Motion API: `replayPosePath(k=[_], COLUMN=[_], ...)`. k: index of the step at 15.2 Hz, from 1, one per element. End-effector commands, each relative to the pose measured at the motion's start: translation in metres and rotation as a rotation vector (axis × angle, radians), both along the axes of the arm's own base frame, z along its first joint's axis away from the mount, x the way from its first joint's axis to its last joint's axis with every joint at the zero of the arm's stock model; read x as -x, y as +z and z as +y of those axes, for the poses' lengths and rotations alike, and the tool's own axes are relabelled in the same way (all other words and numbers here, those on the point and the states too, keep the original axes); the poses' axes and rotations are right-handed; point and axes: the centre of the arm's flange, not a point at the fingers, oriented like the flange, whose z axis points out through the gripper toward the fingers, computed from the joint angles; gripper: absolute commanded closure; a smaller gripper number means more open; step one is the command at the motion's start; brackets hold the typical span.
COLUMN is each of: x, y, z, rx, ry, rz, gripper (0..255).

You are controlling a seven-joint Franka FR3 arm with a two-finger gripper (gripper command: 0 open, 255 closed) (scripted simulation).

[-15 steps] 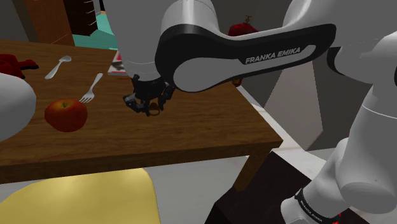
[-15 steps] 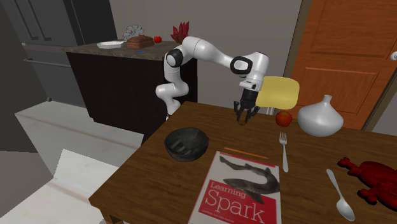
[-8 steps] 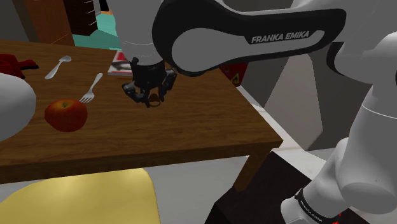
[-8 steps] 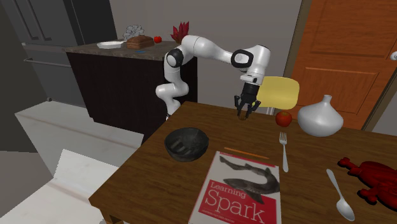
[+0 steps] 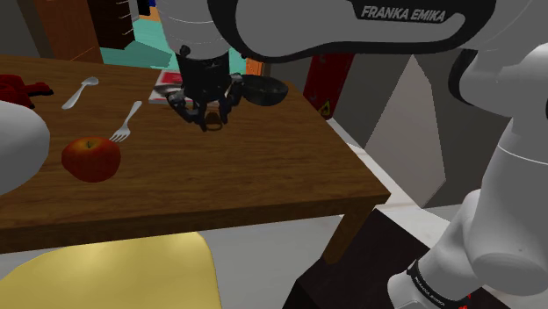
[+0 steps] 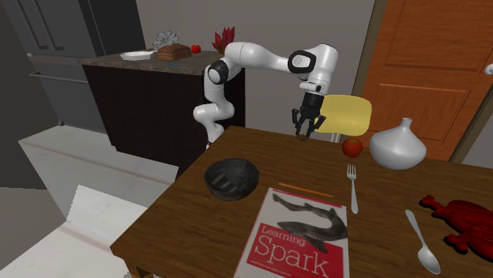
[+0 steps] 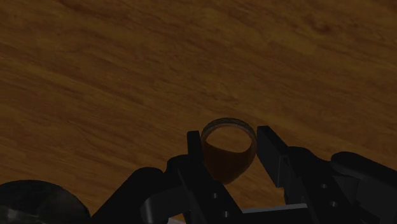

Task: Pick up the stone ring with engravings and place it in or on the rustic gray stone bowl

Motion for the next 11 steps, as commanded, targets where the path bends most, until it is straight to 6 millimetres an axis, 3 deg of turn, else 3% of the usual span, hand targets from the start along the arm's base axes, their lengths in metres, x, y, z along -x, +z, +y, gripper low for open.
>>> replayPosePath(k=[1,11], x=[0.000,0.000], y=[0.011,0.064], z=[0.000,0.000], rx=[0.000,0.000], ry=[0.000,0.000], rz=[0.000,0.000], gripper=[255,255])
